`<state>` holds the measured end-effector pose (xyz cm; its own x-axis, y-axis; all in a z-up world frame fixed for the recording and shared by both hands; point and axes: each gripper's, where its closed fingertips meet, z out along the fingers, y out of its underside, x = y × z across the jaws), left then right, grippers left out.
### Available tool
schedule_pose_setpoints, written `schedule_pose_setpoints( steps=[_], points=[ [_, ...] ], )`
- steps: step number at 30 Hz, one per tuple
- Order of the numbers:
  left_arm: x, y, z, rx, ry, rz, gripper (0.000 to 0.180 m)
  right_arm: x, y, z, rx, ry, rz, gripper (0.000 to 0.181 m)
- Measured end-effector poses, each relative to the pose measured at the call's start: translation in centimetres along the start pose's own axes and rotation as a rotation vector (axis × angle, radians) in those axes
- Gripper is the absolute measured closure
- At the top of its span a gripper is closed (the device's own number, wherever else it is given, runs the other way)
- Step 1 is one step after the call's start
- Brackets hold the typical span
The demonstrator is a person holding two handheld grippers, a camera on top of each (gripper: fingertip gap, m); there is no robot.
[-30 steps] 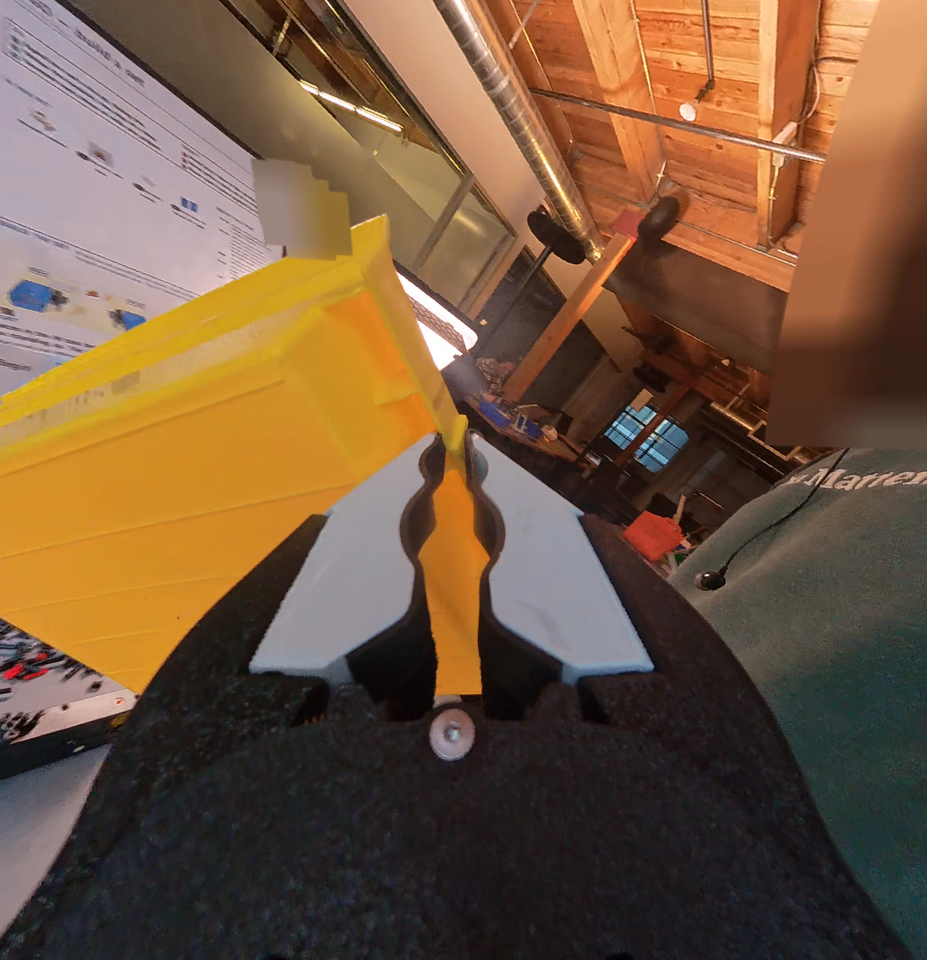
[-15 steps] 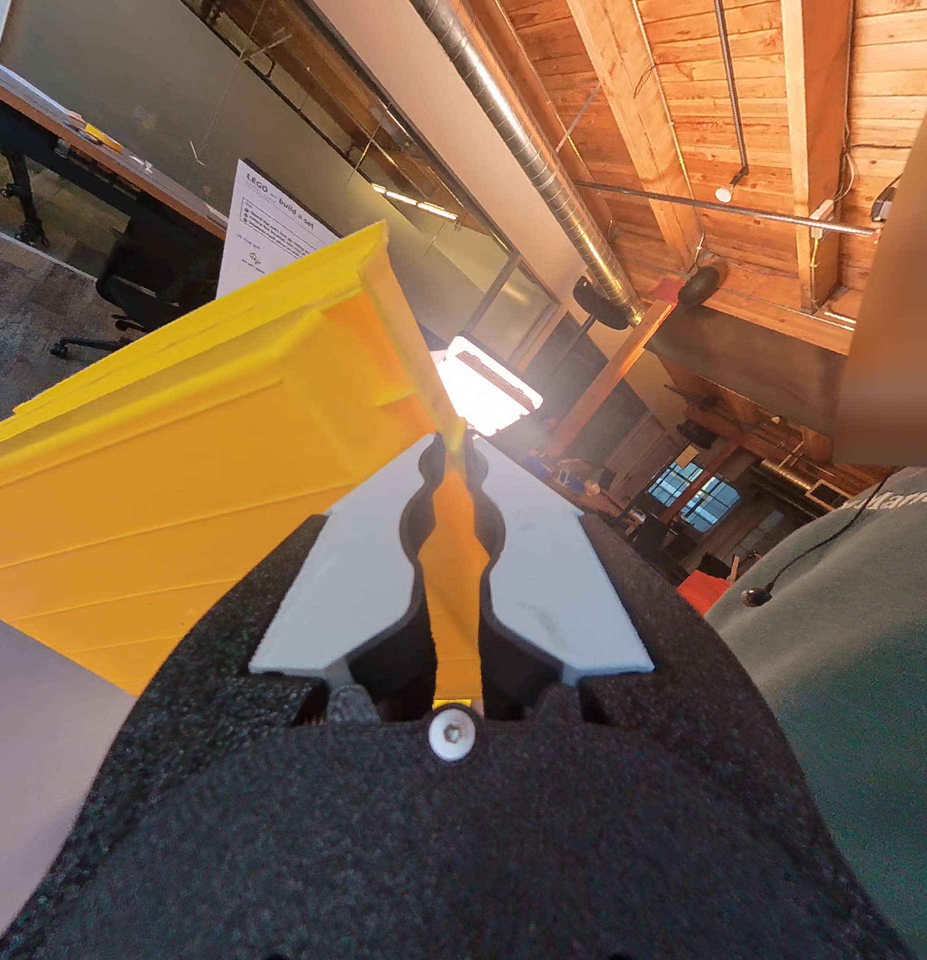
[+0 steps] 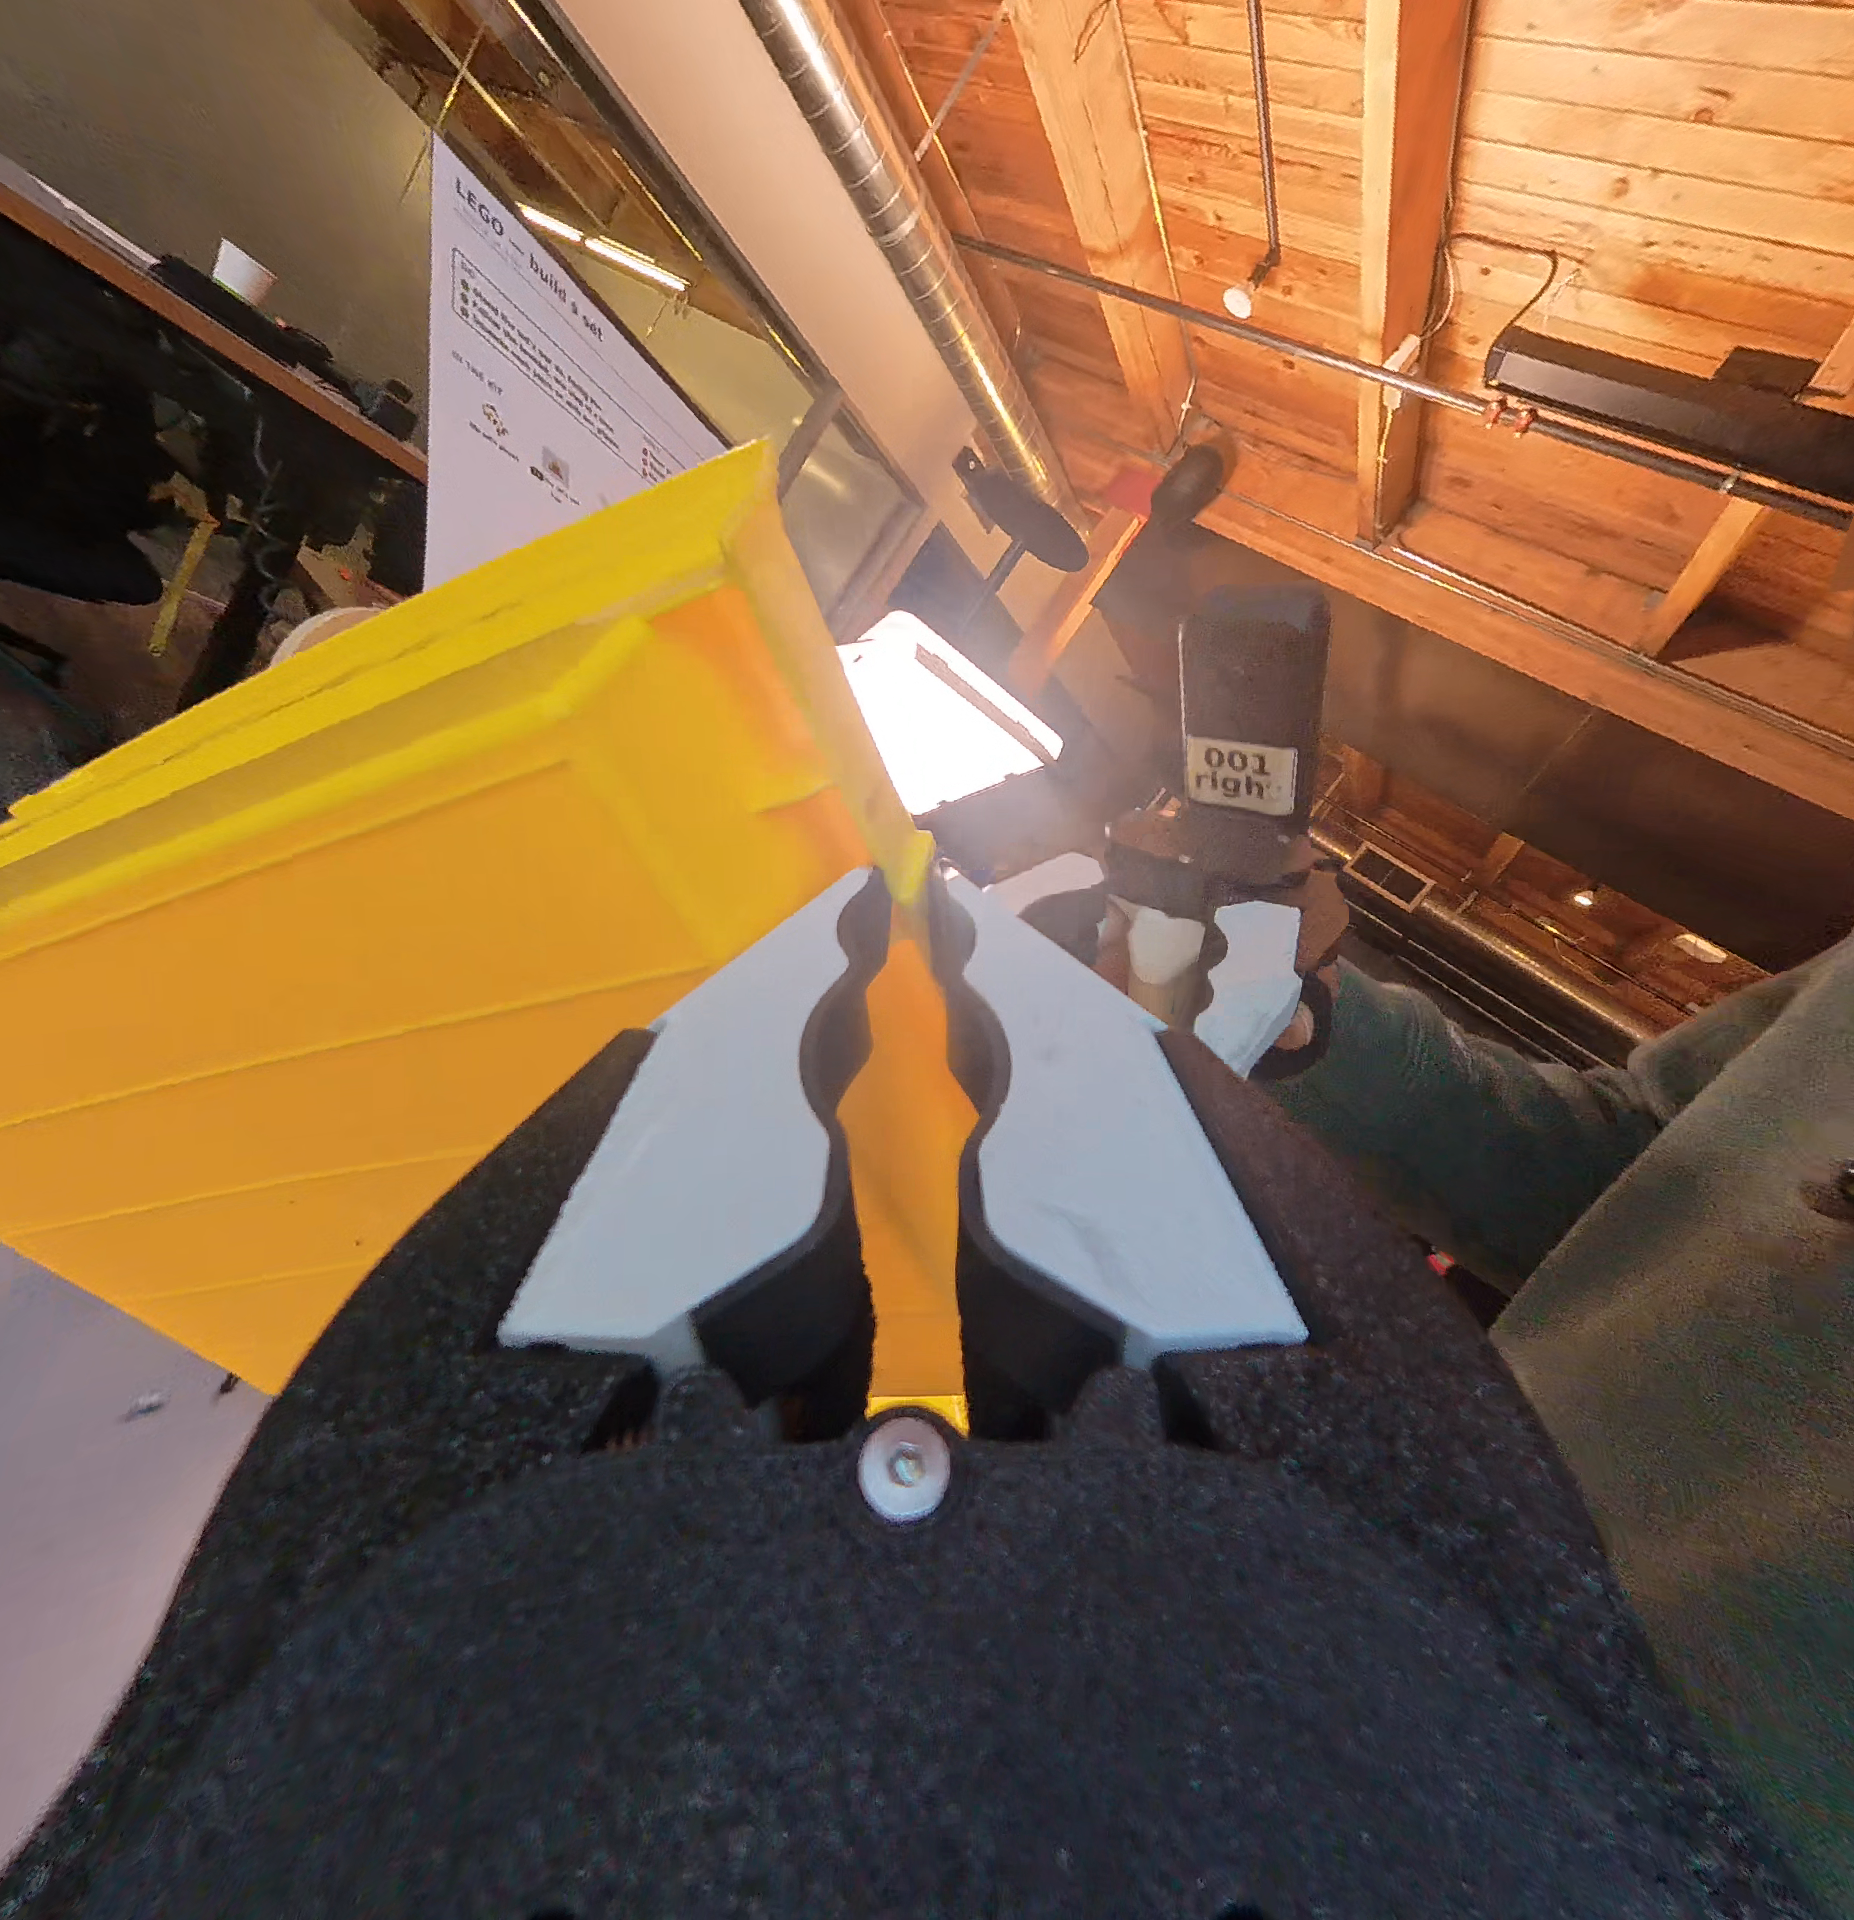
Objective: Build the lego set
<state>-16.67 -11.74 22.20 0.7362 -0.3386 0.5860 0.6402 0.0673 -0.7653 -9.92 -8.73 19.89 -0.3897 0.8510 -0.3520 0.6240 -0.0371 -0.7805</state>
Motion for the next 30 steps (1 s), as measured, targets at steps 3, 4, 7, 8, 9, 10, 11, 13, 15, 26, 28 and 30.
schedule_pose_setpoints(
  steps=[3, 4, 7, 8, 9, 10, 11, 13, 15, 26, 28, 30],
  points=[
    [-0.6, -0.7, 0.6, 0.021, 0.019, 0.026, 0.173, 0.6, -0.4, 5.7, -0.196, -0.039, -0.085, 0.114],
    [-0.9, -0.9, 0.6, 0.028, 0.015, 0.03, 0.172, 0.1, -0.2, 7.0, -0.23, -0.096, -0.102, 0.129],
    [-2.5, -1.1, -0.8, -0.023, -0.039, 0.115, 0.17, -0.4, -0.2, 9.5, -0.269, -0.184, -0.118, 0.152],
    [-3.3, -1.0, -1.7, -0.055, -0.073, 0.159, 0.166, -0.2, 0.2, 9.9, -0.312, -0.194, -0.116, 0.153],
    [-4.3, -1.2, -2.8, -0.063, -0.11, 0.175, 0.163, 0.1, 0.5, 10.4, -0.33, -0.199, -0.141, 0.154],
    [-5.5, -1.5, -4.3, -0.06, -0.147, 0.167, 0.161, 0.5, 0.9, 10.8, -0.358, -0.203, -0.151, 0.154],
    [-6.9, -1.6, -6.1, -0.068, -0.192, 0.155, 0.161, 1.0, 1.3, 11.5, -0.382, -0.201, -0.163, 0.154],
    [-11.7, -1.0, -10.1, -0.147, -0.43, 0.161, 0.145, 2.5, 2.7, 12.5, -0.465, -0.164, -0.214, 0.154],
    [-17.5, 0.8, -15.9, -0.275, -0.721, 0.158, 0.139, 4.5, 4.6, 13.2, -0.565, -0.111, -0.312, 0.154],
    [-32.1, 13.8, -28.5, -0.66, -1.298, -0.024, 0.159, 11.8, 14.7, 16.5, -0.824, 0.125, -0.53, 0.156],
    [-32.3, 12.8, -30.2, -0.587, -1.338, -0.048, 0.173, 13.0, 15.3, 16.6, -0.839, 0.173, -0.576, 0.156],
    [-32.6, 11.9, -31.9, -0.581, -1.338, -0.027, 0.174, 13.6, 16.0, 17.1, -0.836, 0.2, -0.582, 0.156]
  ],
)
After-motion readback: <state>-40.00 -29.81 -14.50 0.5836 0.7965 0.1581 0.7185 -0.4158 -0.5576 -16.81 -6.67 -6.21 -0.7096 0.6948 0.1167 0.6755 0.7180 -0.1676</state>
